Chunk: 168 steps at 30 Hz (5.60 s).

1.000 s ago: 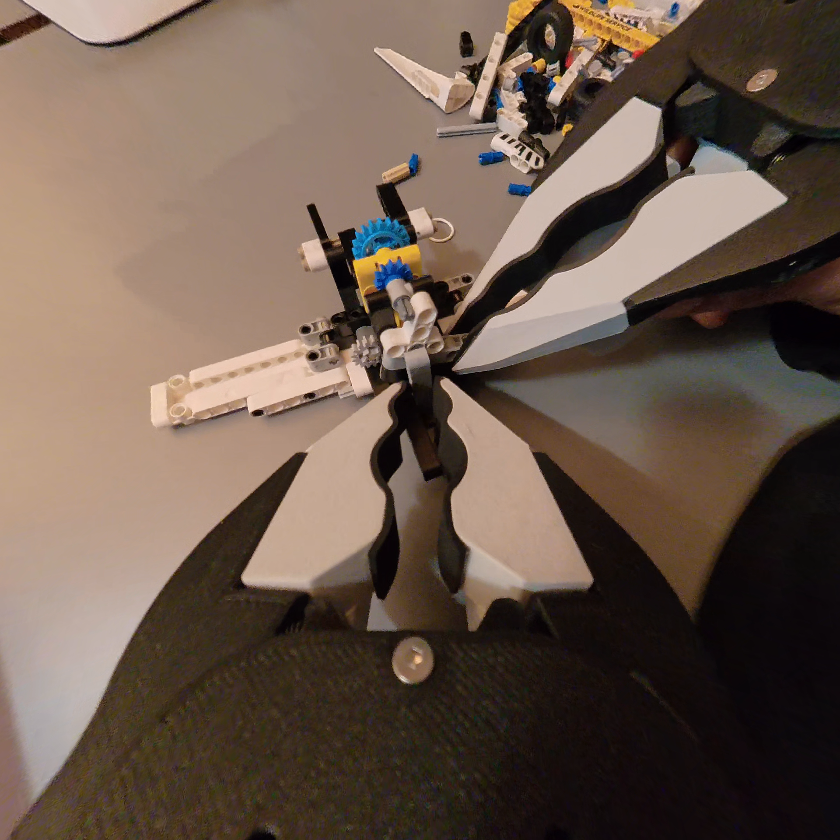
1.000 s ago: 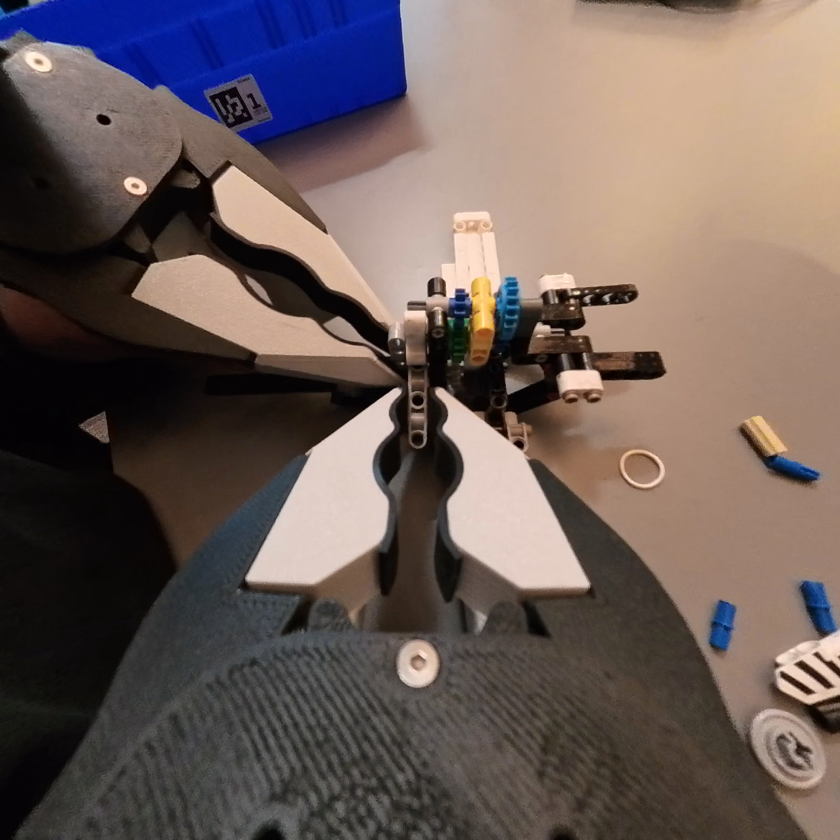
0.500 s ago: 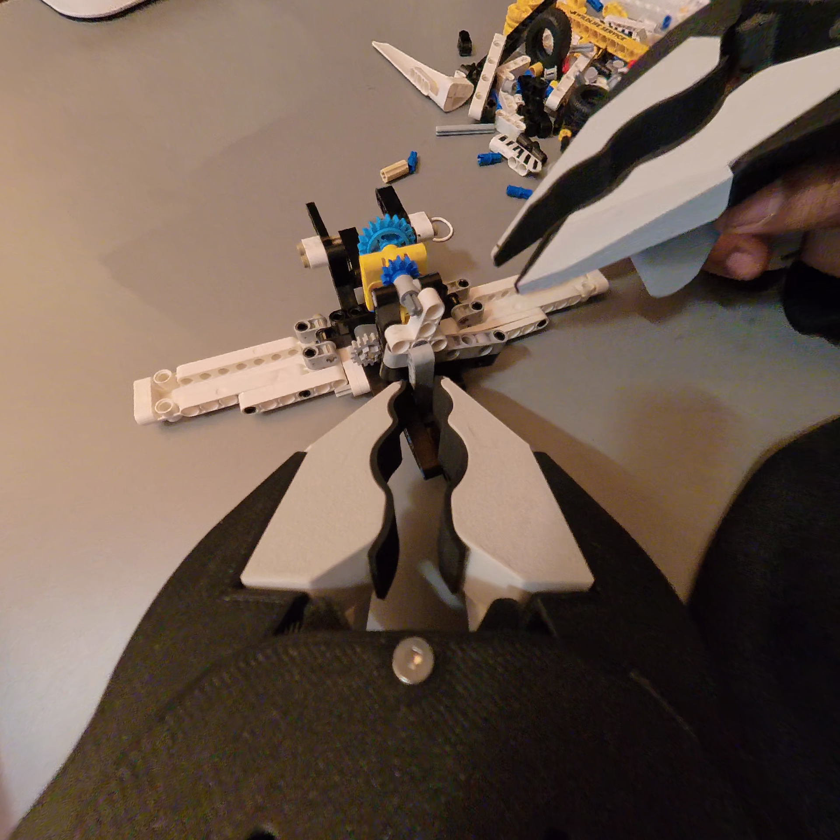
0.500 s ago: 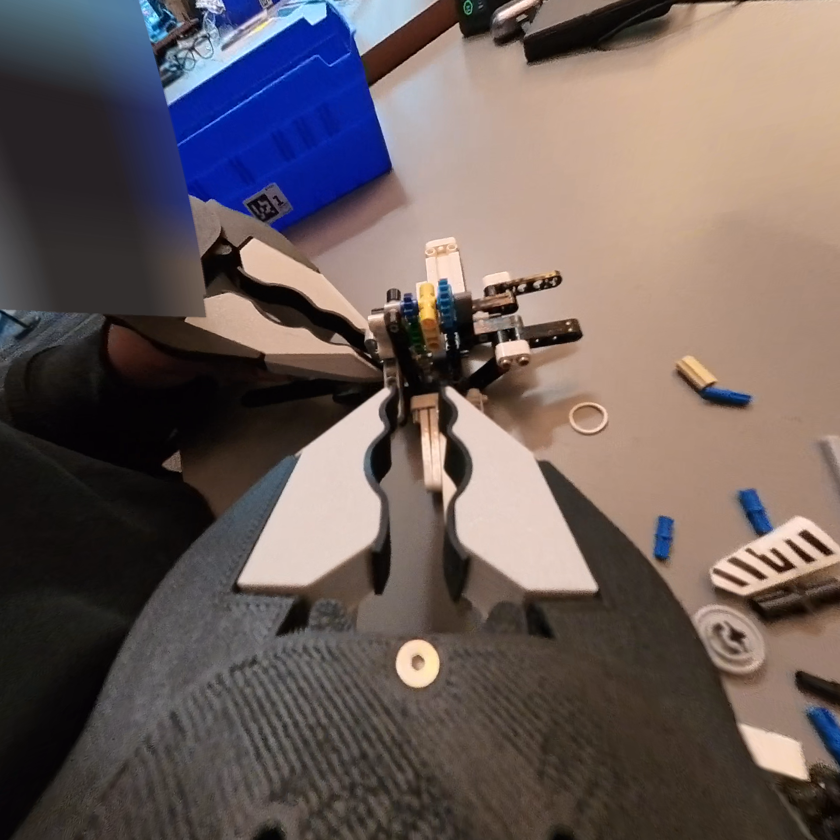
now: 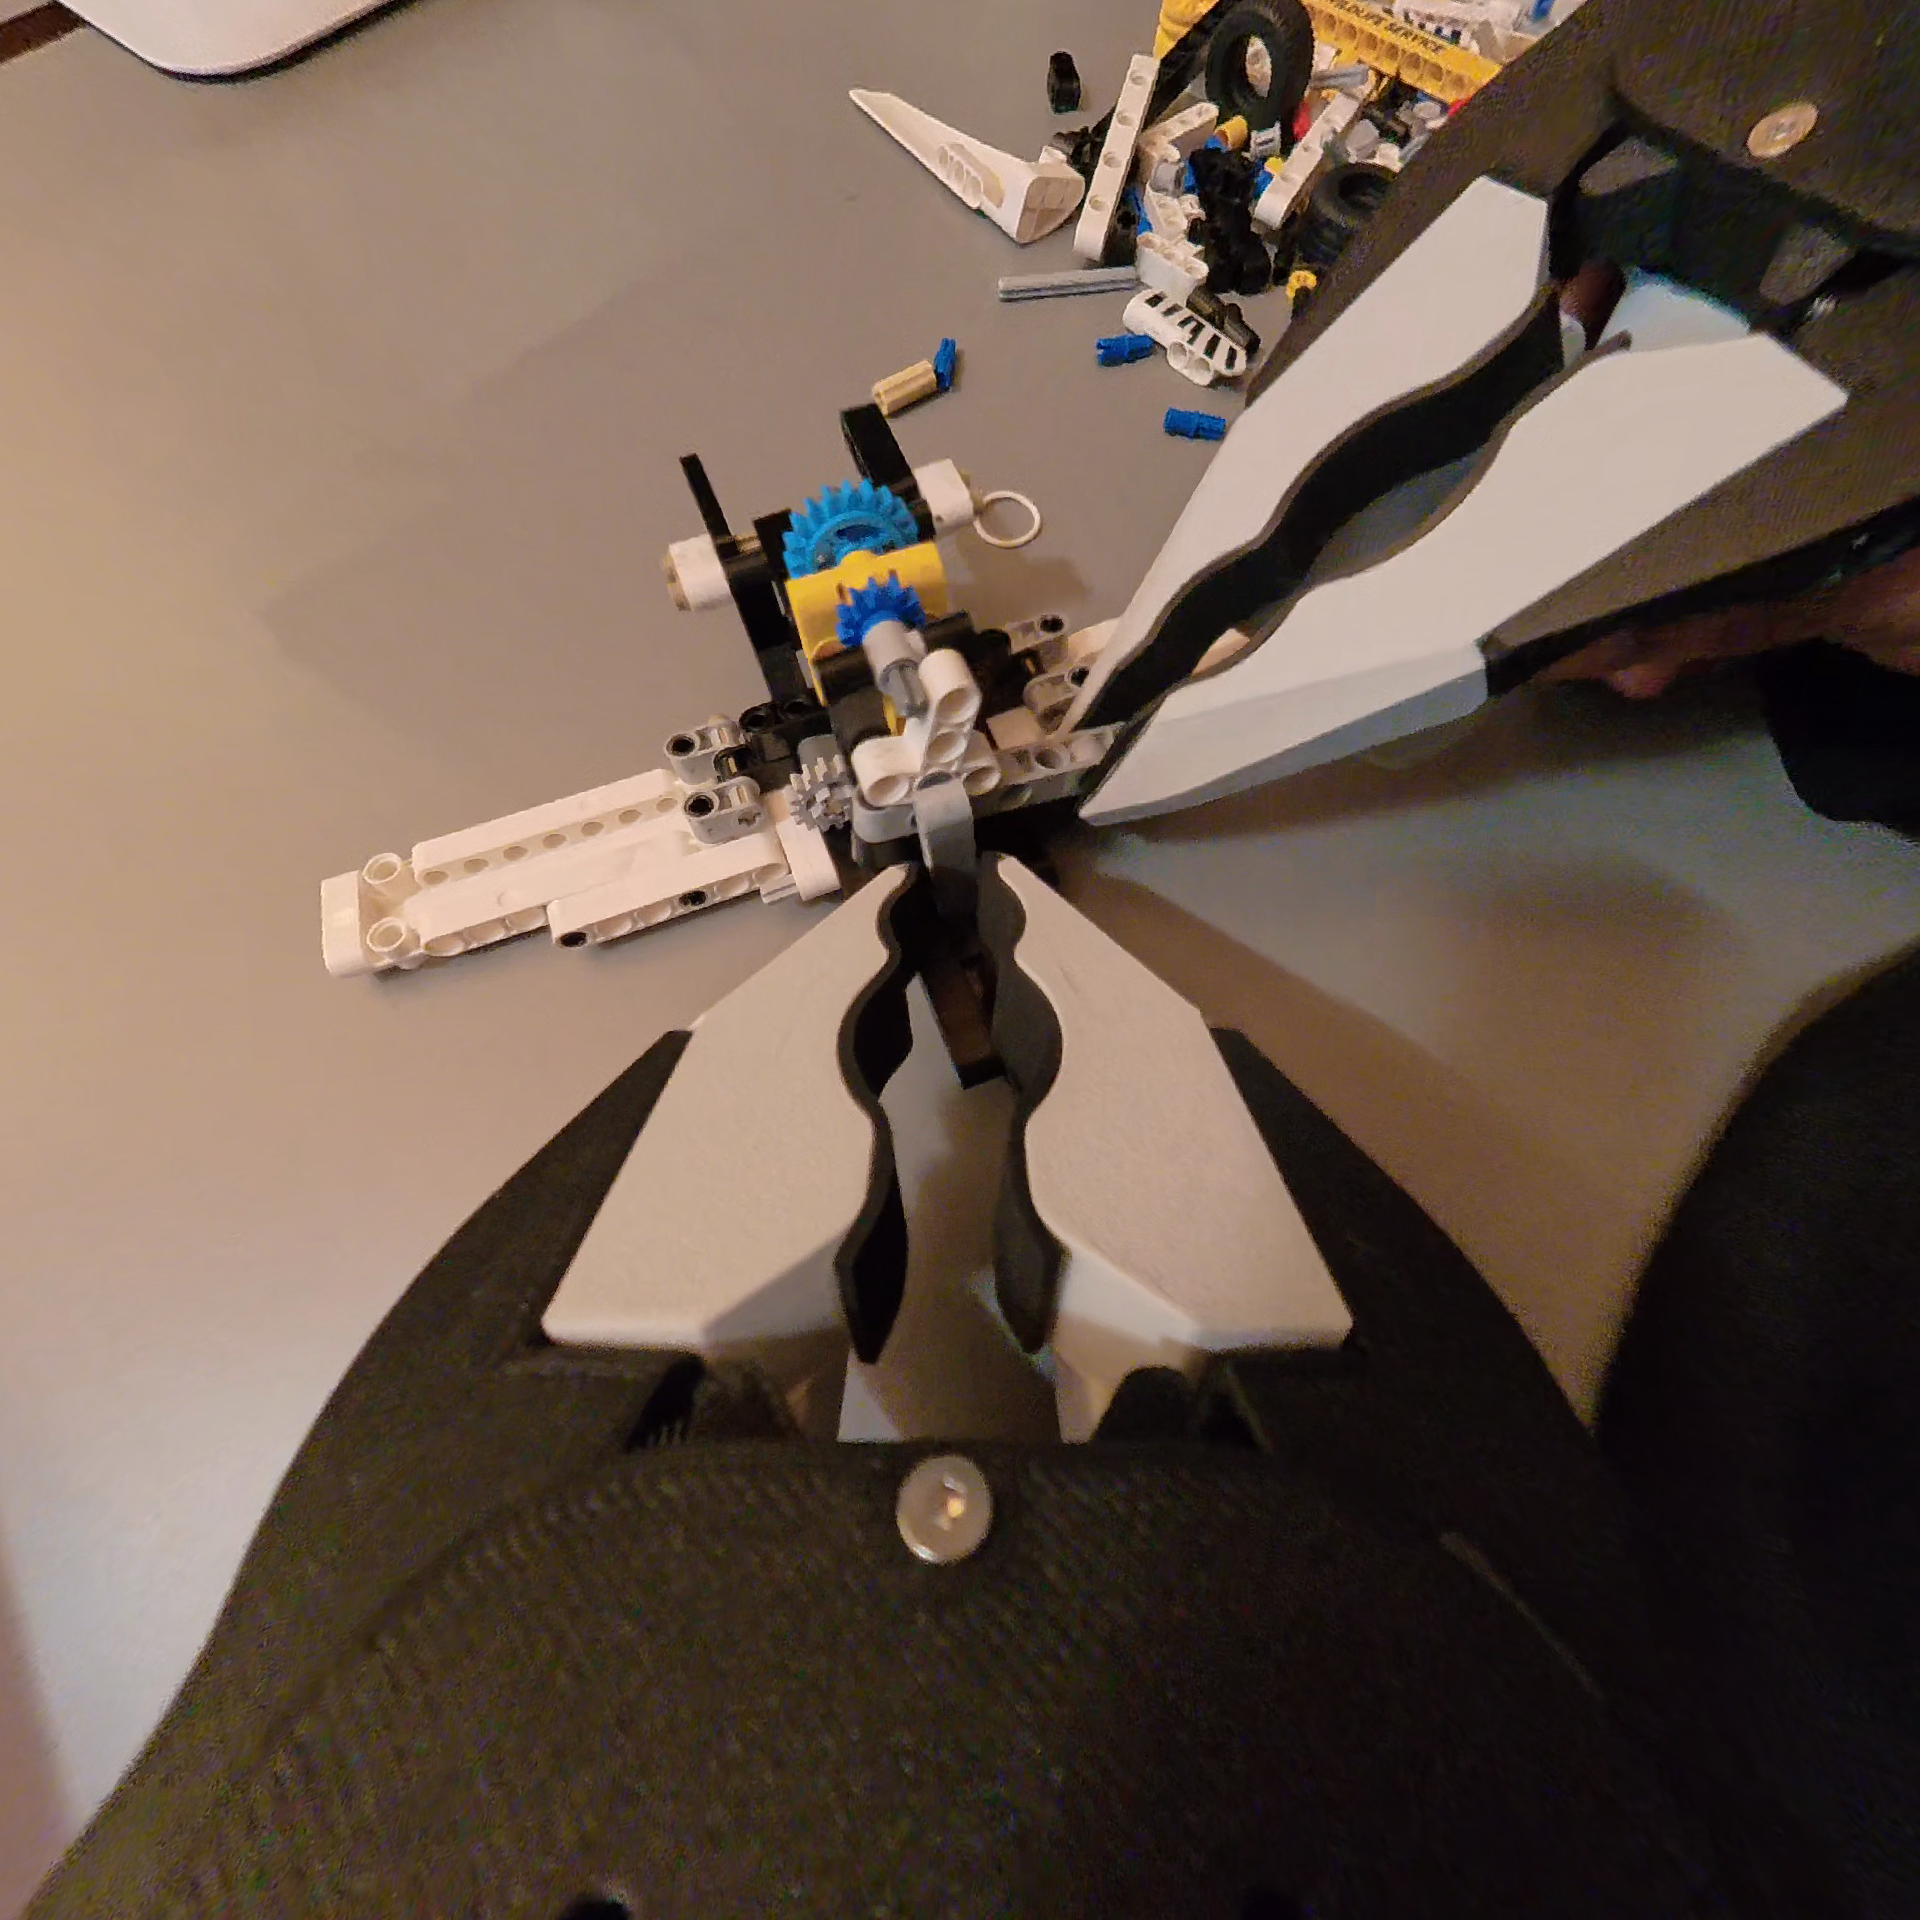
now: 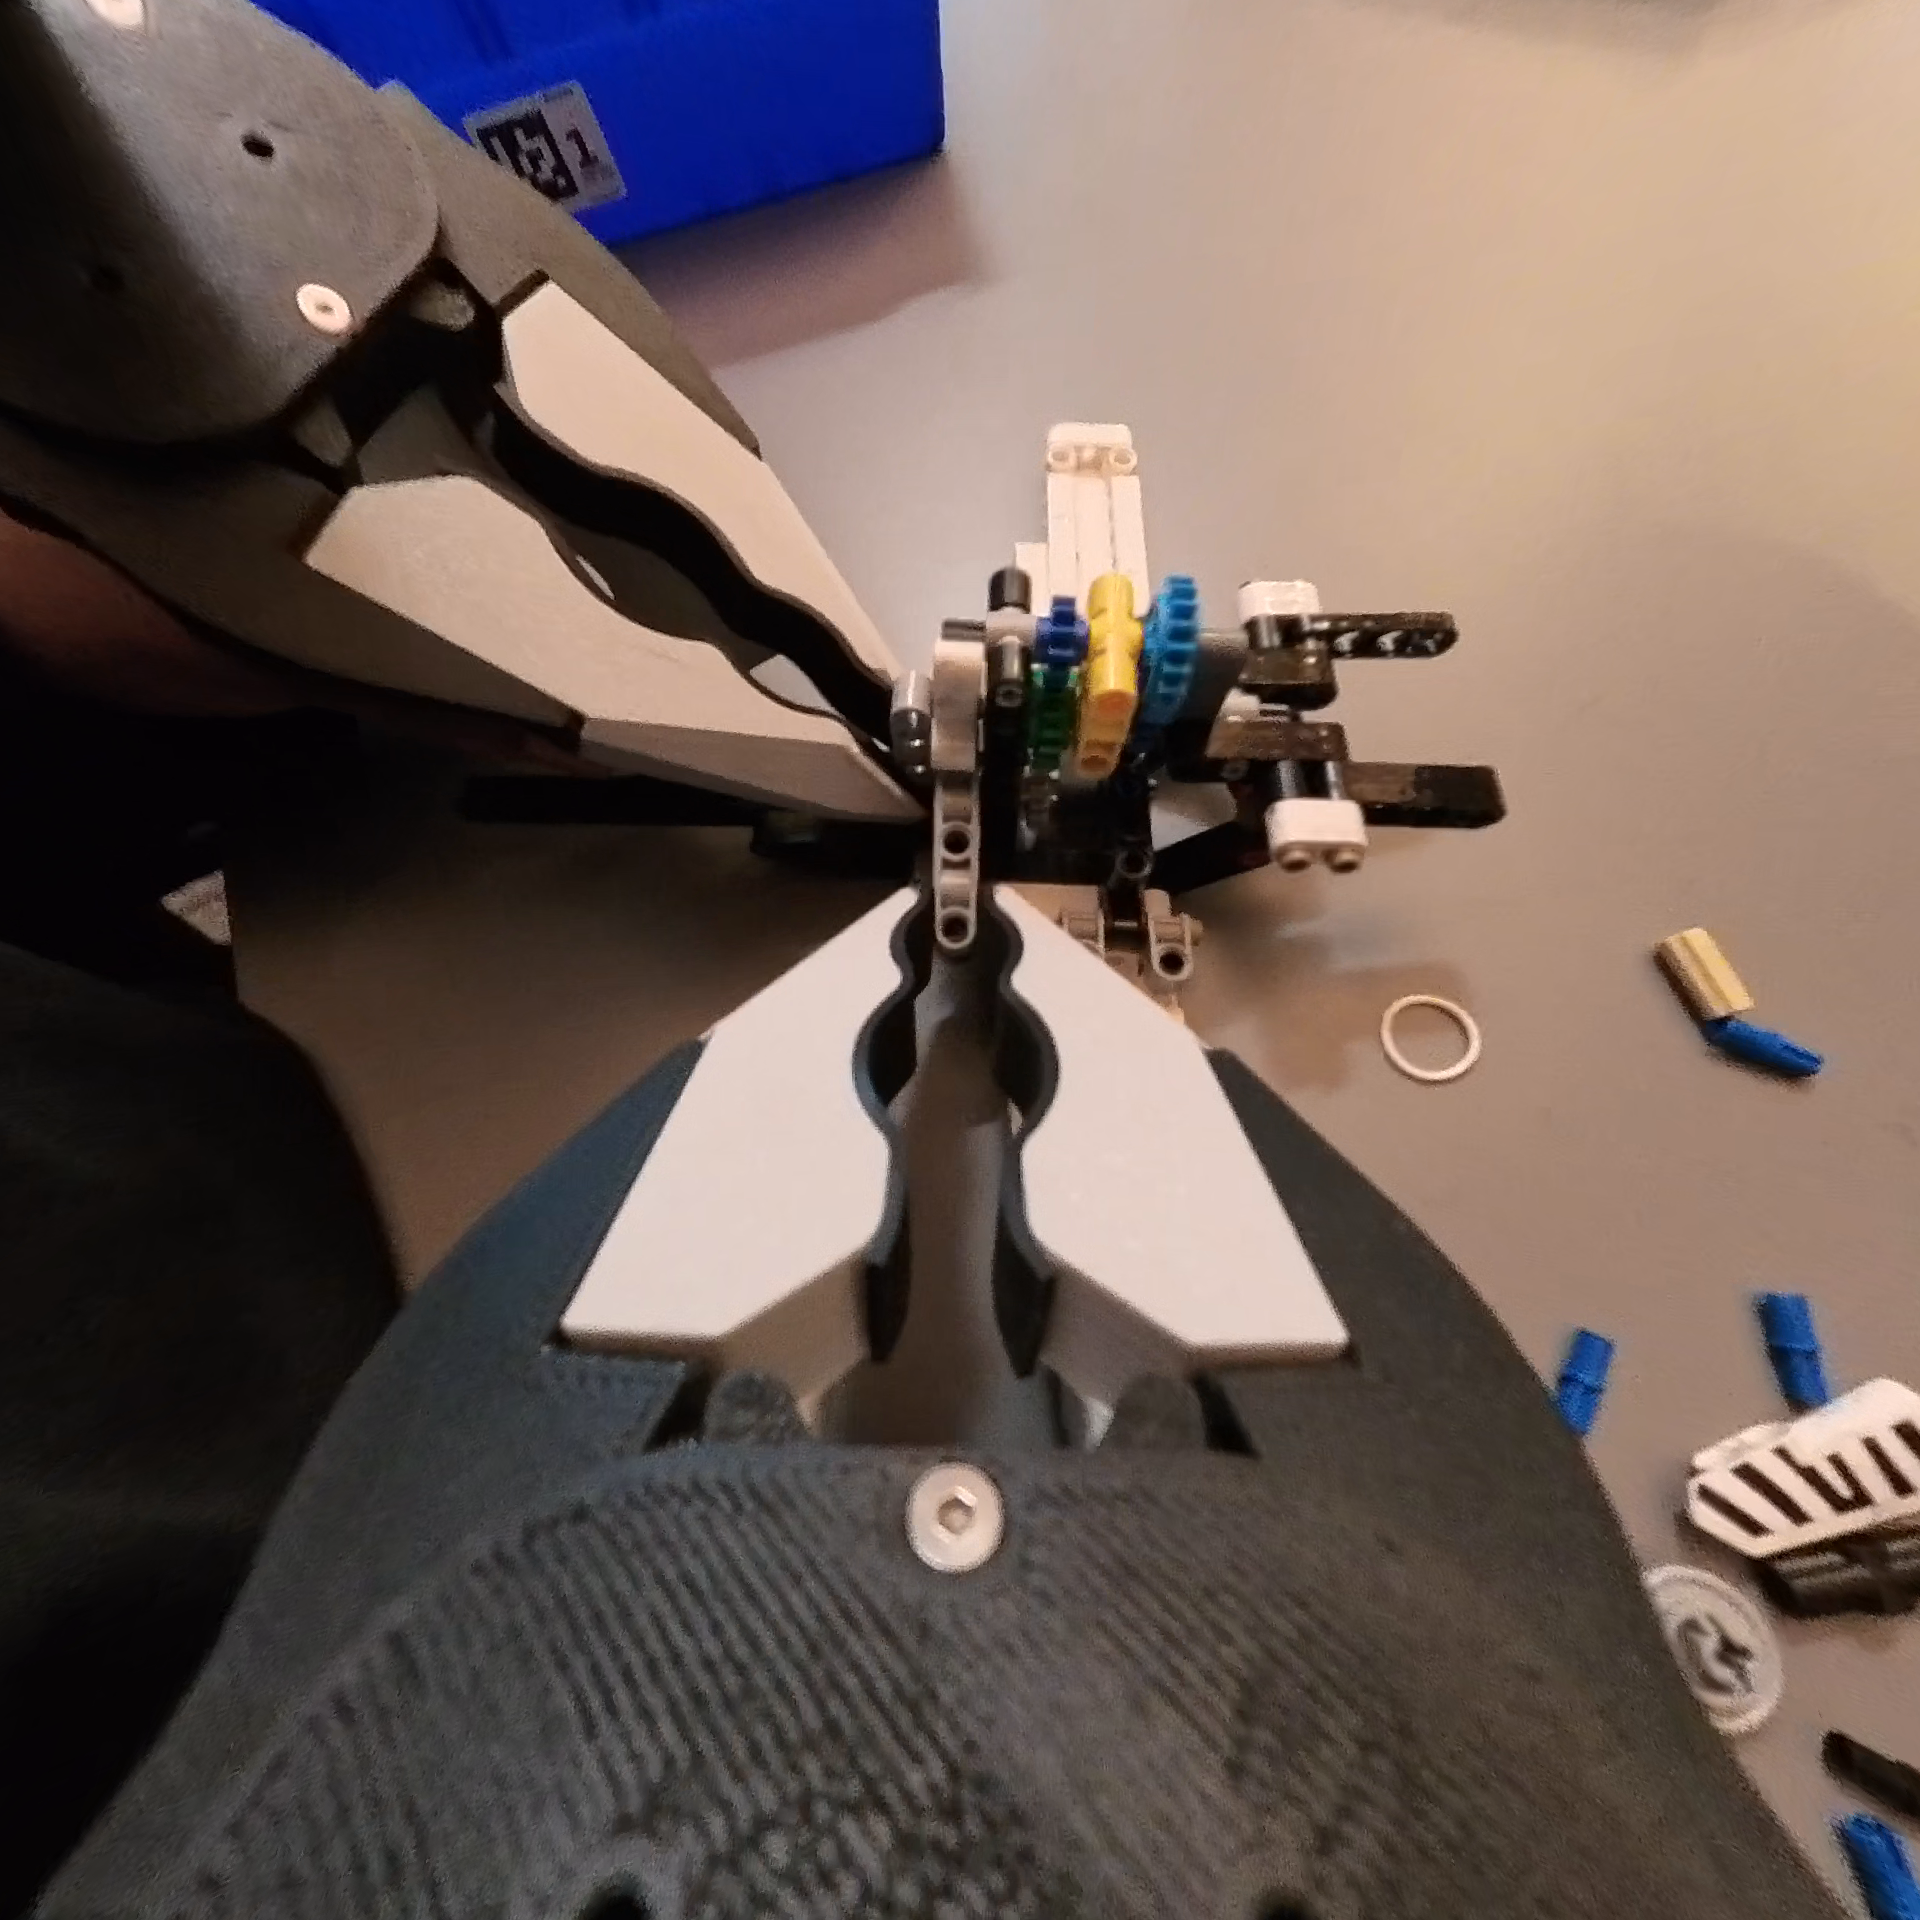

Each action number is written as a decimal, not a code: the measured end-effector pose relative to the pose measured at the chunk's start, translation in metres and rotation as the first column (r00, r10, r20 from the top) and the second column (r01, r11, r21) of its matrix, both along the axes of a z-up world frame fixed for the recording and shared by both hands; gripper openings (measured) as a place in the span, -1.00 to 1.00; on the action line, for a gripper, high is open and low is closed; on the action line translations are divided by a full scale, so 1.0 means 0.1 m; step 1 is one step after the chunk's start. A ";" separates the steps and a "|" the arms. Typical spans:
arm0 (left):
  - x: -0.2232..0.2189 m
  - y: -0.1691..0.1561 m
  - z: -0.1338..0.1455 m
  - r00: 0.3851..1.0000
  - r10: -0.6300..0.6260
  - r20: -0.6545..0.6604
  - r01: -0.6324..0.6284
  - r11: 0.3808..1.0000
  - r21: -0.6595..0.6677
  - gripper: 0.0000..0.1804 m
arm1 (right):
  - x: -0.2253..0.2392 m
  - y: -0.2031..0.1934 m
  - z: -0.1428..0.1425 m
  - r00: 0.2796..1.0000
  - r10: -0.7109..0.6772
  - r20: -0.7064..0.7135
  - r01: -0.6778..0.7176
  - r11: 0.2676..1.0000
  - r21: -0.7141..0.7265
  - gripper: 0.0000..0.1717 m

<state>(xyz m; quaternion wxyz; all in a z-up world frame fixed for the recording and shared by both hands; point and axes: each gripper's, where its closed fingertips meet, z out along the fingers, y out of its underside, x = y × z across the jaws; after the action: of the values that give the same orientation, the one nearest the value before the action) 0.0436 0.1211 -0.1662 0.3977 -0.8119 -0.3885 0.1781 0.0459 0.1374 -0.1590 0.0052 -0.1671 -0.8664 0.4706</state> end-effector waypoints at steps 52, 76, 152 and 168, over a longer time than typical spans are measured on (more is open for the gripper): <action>-0.16 -0.16 -0.01 0.995 0.102 -0.007 -0.102 0.995 -0.021 -0.91 | -0.20 -0.14 -0.06 0.986 -0.039 -0.163 0.053 0.995 0.085 -0.89; -0.13 -0.08 -0.02 0.995 0.004 -0.104 -0.019 0.989 -0.145 -0.90 | -0.24 -0.23 0.03 0.997 -0.074 -0.003 0.074 0.997 0.019 -0.93; 0.04 -0.09 0.09 0.996 -0.002 -0.092 0.000 1.000 -0.023 -0.89 | -0.18 -0.21 0.18 0.994 -0.095 -0.057 0.091 0.993 -0.078 -0.90; 0.08 -0.04 0.09 0.987 0.054 -0.153 -0.069 0.993 -0.095 -0.89 | -0.21 -0.19 0.17 0.983 -0.133 -0.127 0.135 0.991 0.002 -0.92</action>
<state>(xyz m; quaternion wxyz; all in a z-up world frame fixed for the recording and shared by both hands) 0.0515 0.1172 -0.1573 0.3793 -0.8027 -0.3728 0.2700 0.0246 0.1188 -0.1423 0.0927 -0.1949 -0.8535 0.4744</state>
